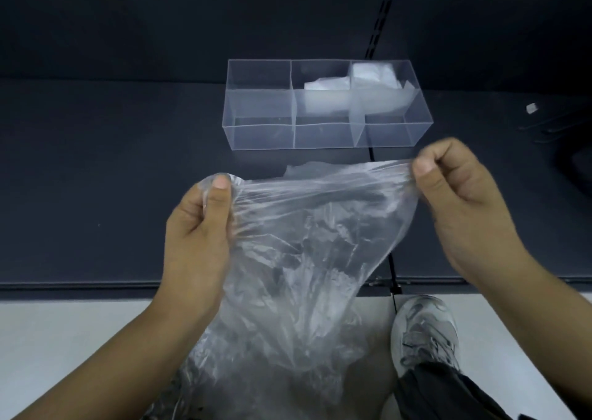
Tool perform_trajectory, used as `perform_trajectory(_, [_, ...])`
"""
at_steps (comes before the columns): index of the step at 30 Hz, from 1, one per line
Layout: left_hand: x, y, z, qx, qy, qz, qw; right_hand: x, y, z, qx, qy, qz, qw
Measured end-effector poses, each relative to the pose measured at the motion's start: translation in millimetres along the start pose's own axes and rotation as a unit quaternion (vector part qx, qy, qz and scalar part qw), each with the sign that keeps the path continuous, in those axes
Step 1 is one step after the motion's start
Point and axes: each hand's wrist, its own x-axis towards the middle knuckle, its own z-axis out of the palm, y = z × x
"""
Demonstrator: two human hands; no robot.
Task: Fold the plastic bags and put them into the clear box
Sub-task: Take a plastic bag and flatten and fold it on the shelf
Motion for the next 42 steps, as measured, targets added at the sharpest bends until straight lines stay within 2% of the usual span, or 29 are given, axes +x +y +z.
perform_trajectory(2, [0, 2, -1, 0.029, 0.022, 0.022, 0.999, 1, -7, 6, -0.022, 0.039, -0.014, 0.999])
perform_trajectory(4, [5, 8, -2, 0.121, 0.046, 0.091, 0.987, 3, -13, 15, -0.023, 0.047, -0.001, 0.999])
perform_trajectory(5, [8, 16, -2, 0.168, 0.027, 0.126, 0.977, 4, -17, 20, -0.020, 0.034, 0.009, 0.999])
perform_trajectory(6, [12, 25, 1, 0.202, -0.027, 0.150, 0.967, 6, -19, 25, -0.015, 0.015, 0.017, 1.000])
perform_trajectory(8, [20, 37, 13, 0.215, -0.199, 0.137, 0.946, 10, -22, 37, 0.008, -0.037, 0.032, 0.999])
perform_trajectory(10, [25, 47, 28, 0.144, -0.348, 0.056, 0.925, 17, -21, 45, 0.029, -0.082, 0.044, 0.995])
perform_trajectory(11, [28, 47, 33, 0.097, -0.360, 0.013, 0.928, 22, -18, 45, 0.025, -0.092, 0.053, 0.994])
perform_trajectory(15, [48, 19, 25, 0.077, -0.176, -0.040, 0.981, 41, 14, 21, -0.049, -0.050, 0.151, 0.986])
perform_trajectory(17, [56, -2, 13, 0.105, -0.103, -0.049, 0.988, 43, 35, 3, -0.110, -0.016, 0.185, 0.976])
perform_trajectory(19, [62, -21, 2, 0.140, -0.054, -0.066, 0.987, 35, 47, -14, -0.135, 0.005, 0.178, 0.975])
perform_trajectory(20, [64, -29, -3, 0.147, -0.037, -0.074, 0.986, 28, 48, -20, -0.125, -0.008, 0.159, 0.979])
perform_trajectory(22, [67, -40, -11, 0.155, -0.007, -0.075, 0.985, 14, 46, -27, -0.095, -0.091, 0.123, 0.984])
perform_trajectory(24, [69, -47, -16, 0.165, 0.013, -0.067, 0.984, 4, 43, -27, -0.106, -0.203, 0.119, 0.966])
perform_trajectory(26, [70, -52, -19, 0.178, 0.019, -0.067, 0.981, -4, 45, -23, -0.150, -0.274, 0.124, 0.942])
perform_trajectory(28, [72, -56, -22, 0.186, 0.027, -0.070, 0.980, -8, 49, -13, -0.190, -0.283, 0.116, 0.933])
perform_trajectory(32, [75, -58, -23, 0.197, 0.034, -0.063, 0.978, -6, 67, 3, -0.272, -0.243, 0.056, 0.929])
perform_trajectory(37, [83, -58, -32, 0.188, 0.056, -0.080, 0.977, 17, 61, -31, -0.217, -0.328, 0.158, 0.906])
perform_trajectory(39, [87, -59, -36, 0.176, 0.061, -0.086, 0.979, 25, 59, -48, -0.158, -0.281, 0.185, 0.928])
perform_trajectory(42, [89, -61, -30, 0.162, 0.046, -0.095, 0.981, 39, 66, -55, -0.034, -0.138, 0.217, 0.966])
